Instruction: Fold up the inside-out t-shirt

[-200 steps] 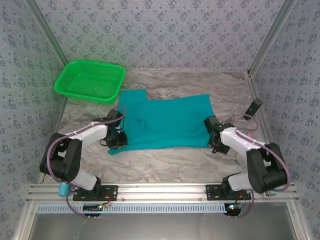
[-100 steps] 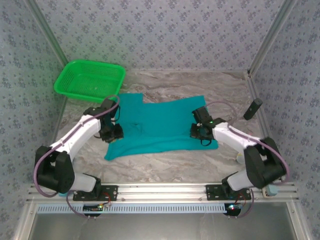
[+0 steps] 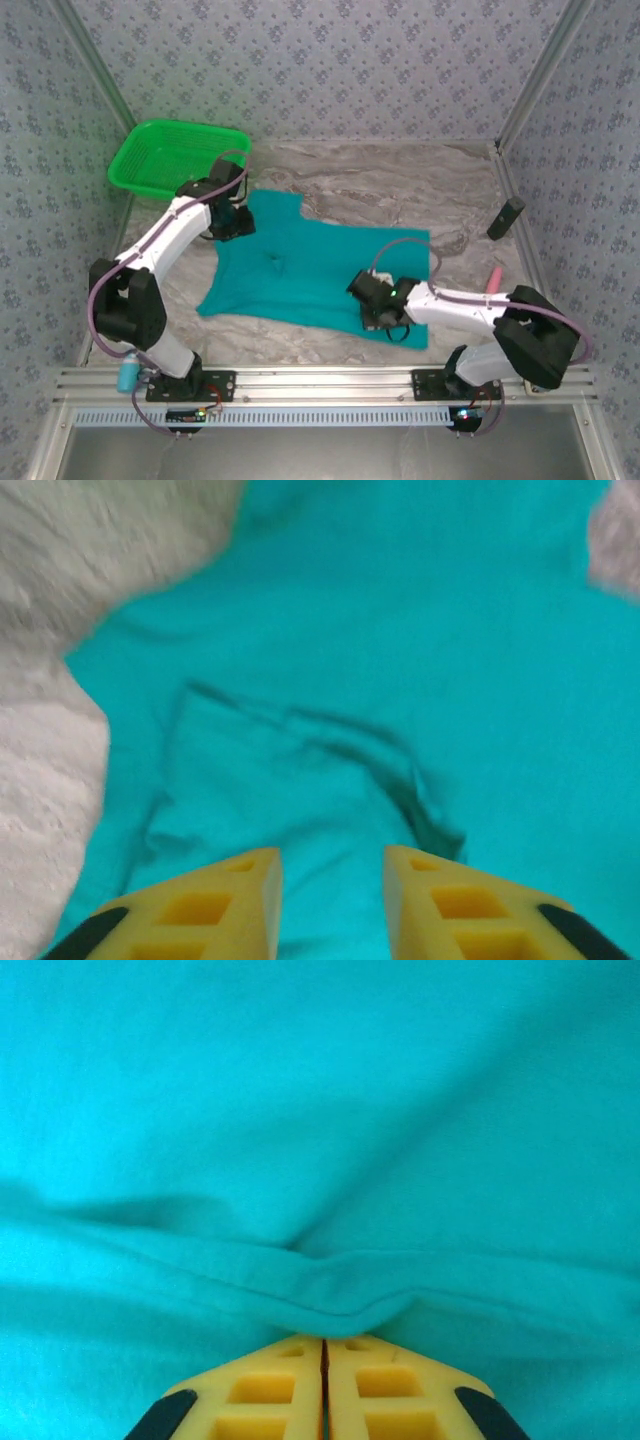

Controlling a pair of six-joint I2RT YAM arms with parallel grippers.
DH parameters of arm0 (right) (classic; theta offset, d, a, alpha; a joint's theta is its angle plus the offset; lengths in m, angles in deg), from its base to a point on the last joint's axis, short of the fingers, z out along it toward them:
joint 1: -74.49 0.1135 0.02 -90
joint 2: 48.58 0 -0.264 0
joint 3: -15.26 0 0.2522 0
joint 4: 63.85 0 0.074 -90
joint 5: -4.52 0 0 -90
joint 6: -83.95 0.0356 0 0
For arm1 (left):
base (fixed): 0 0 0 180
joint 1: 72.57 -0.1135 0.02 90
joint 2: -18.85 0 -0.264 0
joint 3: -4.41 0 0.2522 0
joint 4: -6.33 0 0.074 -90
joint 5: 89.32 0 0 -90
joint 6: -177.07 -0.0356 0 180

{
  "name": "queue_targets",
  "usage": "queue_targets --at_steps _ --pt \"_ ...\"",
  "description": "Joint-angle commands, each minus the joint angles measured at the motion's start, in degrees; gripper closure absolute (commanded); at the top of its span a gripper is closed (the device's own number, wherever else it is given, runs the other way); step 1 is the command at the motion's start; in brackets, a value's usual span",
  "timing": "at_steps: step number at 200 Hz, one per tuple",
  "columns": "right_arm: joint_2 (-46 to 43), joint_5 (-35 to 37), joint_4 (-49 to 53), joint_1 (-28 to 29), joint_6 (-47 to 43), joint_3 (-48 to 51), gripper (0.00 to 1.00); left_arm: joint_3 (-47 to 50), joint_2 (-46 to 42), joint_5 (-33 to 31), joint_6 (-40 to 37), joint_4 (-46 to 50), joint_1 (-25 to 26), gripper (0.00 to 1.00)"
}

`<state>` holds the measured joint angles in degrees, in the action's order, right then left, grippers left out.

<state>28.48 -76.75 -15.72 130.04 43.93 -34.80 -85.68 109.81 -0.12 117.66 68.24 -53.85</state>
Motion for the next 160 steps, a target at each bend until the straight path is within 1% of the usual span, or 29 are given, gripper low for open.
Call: queue_targets --at_steps 1,12,20,27,33,41,56,67,79,98,114,129,143,148,160 --pt "-3.51 0.49 18.29 -1.18 6.77 1.96 0.84 -6.14 2.15 -2.16 -8.78 -5.65 -0.43 0.6" --pt "-6.93 1.49 18.61 -5.6 5.27 0.27 0.8 -9.75 4.98 -0.52 -11.39 -6.08 -0.44 0.58" --pt "-8.64 1.86 17.61 -9.34 3.51 -1.19 0.73 -13.34 7.91 0.96 -13.36 -5.51 -0.46 0.58" --pt "-9.56 0.97 14.78 -13.08 0.66 -2.25 0.64 -16.56 11.2 2.91 -15.0 -5.01 -0.44 0.57" --pt "-9.73 -0.06 11.93 -16.65 -2.06 -3.38 0.6 -19.67 13.52 4.6 -16.01 -4.17 -0.44 0.58" --pt "-9.15 -1.67 8.15 -21.9 -5.71 -5.01 0.59 -23.75 17.46 6.97 -17.13 -3.25 -0.29 0.57" --pt "-4.91 -4.88 3.9 -31.63 -11.34 -10.48 0.59 -31.47 24.82 9.64 -18.85 -1.36 0.29 0.56" --pt "-0.99 -4.86 2.42 -36.64 -16.5 -14.72 0.58 -37.08 29.89 10.55 -19.74 0.5 0.77 0.56" --pt "3.45 -2.05 3.58 -40.38 -19.58 -18.95 0.58 -41.8 34.44 12.34 -19.95 2.35 0.88 0.54" --pt "9.65 -0.29 5.7 -45.58 -24.76 -24.3 0.56 -46.45 39.51 11.7 -21.18 4.68 0.79 0.52" --pt "13.38 -1.71 5.8 -48.53 -29.13 -27.14 0.55 -48.74 42.49 10.76 -22.41 5.61 0.54 0.49" --pt "16.36 -2.56 6.05 -51.07 -31.55 -29.72 0.51 -51.07 44.97 11.04 -22.67 6.95 0.2 0.48" --pt "19.72 -4.62 6.31 -52.78 -34.08 -31.54 0.49 -50.05 45.31 8.33 -21.86 5.73 -0.15 0.44" --pt "21.13 -4.84 6.51 -53.1 -34.76 -33.88 0.48 -49.09 45.1 8.02 -21.68 4.92 -0.4 0.44" --pt "24.0 -2.31 7.46 -53.13 -35.14 -35.58 0.48 -46.52 44.22 8.31 -20.82 3.11 -1.24 0.39"
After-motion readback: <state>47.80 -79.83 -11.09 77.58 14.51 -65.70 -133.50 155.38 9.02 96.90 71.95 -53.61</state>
